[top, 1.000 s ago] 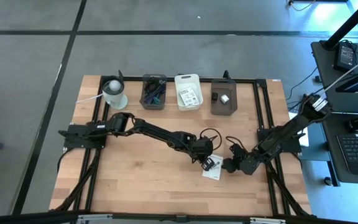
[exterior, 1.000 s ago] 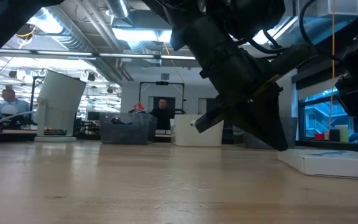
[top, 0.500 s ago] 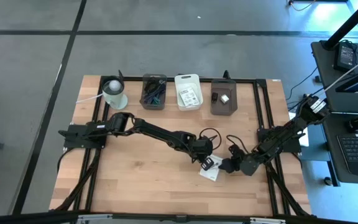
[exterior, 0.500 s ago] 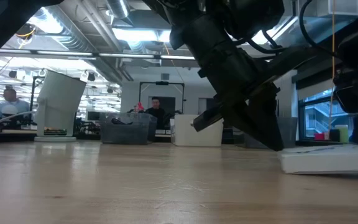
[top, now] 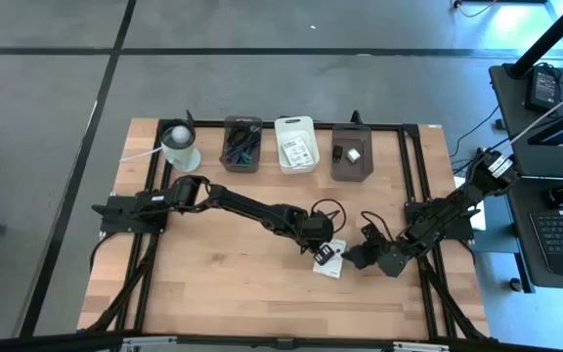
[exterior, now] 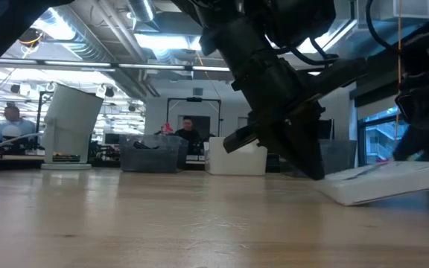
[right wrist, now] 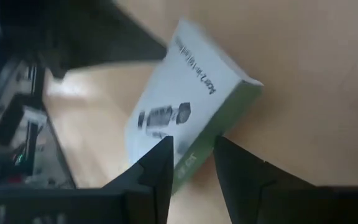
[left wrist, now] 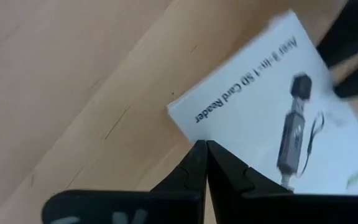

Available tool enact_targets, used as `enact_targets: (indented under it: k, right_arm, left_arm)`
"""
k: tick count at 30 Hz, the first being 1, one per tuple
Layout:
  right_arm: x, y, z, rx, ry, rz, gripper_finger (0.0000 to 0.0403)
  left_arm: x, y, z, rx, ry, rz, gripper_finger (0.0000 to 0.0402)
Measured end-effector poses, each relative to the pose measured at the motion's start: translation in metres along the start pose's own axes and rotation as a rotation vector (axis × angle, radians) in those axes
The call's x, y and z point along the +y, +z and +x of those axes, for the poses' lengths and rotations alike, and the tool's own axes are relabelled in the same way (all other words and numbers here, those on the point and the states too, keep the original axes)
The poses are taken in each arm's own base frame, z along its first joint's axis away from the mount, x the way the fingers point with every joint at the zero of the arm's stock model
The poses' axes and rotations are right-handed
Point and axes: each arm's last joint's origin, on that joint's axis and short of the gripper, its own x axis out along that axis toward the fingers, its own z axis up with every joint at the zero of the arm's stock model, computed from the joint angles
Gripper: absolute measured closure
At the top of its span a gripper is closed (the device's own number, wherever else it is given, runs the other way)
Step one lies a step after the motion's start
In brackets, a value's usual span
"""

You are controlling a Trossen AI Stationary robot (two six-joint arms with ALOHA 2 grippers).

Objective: Pick and place items into bin
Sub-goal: Put the white card reader box into the white bin

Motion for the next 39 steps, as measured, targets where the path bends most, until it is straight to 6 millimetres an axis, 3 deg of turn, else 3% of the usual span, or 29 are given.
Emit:
enact_targets:
  k: [6, 11, 18, 30, 39]
  right_arm:
    - [0.003, 0.002, 0.0, -0.063, 0.042, 0.018, 0.0283]
    - [0.011, -0.002, 0.0, 0.043, 0.081, 0.056, 0.0283]
    - [0.012, 0.008, 0.003, -0.131, 0.099, 0.073, 0.0283]
    - [0.012, 0.009, 0.005, -0.008, 0.069, 0.053, 0.0283]
    - [0.015, 0.013, -0.006, 0.038, 0.077, -0.049, 0.0283]
  left_arm:
    - [0.001, -0.001, 0.0, 0.005, 0.011, -0.023, 0.0396]
    - [-0.002, 0.003, 0.001, -0.054, 0.0, -0.062, 0.0396]
    - [-0.006, 0.008, 0.007, -0.11, -0.078, -0.086, 0.0396]
    - [-0.01, 0.002, 0.004, -0.071, -0.087, -0.077, 0.0396]
    - [-0.011, 0.006, -0.003, -0.065, -0.101, -0.047, 0.0396]
